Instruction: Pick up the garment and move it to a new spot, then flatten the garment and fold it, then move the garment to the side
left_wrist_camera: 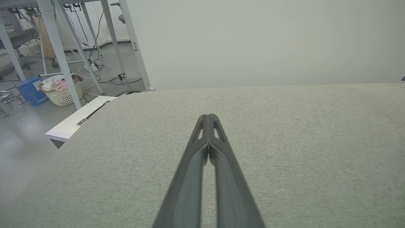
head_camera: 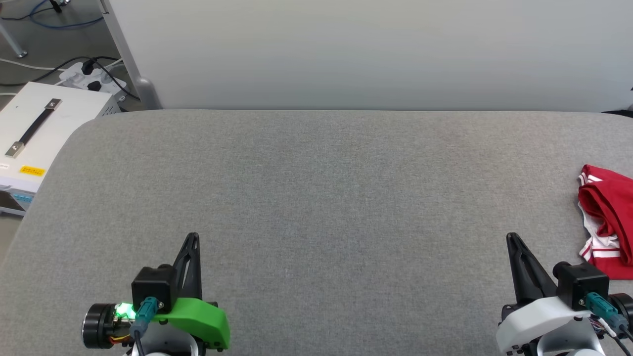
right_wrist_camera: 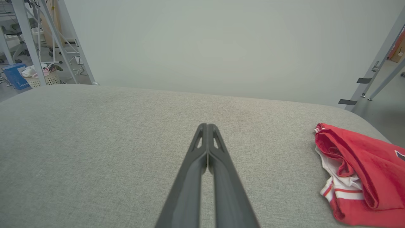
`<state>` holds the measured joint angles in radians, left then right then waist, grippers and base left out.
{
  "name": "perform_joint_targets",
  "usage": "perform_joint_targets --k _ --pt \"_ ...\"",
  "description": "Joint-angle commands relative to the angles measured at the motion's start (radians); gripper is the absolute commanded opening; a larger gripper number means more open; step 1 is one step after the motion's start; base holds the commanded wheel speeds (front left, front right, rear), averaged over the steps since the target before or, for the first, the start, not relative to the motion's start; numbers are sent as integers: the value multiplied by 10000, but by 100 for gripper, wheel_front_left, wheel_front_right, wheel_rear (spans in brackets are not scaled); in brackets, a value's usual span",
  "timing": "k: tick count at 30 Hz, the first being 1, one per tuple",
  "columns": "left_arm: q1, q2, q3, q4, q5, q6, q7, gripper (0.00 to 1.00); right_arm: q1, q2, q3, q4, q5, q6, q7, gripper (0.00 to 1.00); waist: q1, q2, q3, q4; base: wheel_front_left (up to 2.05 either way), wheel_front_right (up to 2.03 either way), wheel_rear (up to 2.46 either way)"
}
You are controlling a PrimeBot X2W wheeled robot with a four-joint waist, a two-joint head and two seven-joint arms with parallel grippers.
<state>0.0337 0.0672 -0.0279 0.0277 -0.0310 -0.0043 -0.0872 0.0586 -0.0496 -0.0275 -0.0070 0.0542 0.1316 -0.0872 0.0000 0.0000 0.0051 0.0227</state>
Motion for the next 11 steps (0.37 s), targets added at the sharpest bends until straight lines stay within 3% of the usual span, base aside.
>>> perform_joint_targets --k 1,11 --pt "-197 -55 35 -36 105 29 59 0 -180 -10 33 21 -94 -6 71 0 0 0 -2 -8 0 0 0" --pt "-231 -83 95 -95 155 32 259 0 -280 -9 93 33 -204 -7 268 0 0 0 -14 -62 0 0 0"
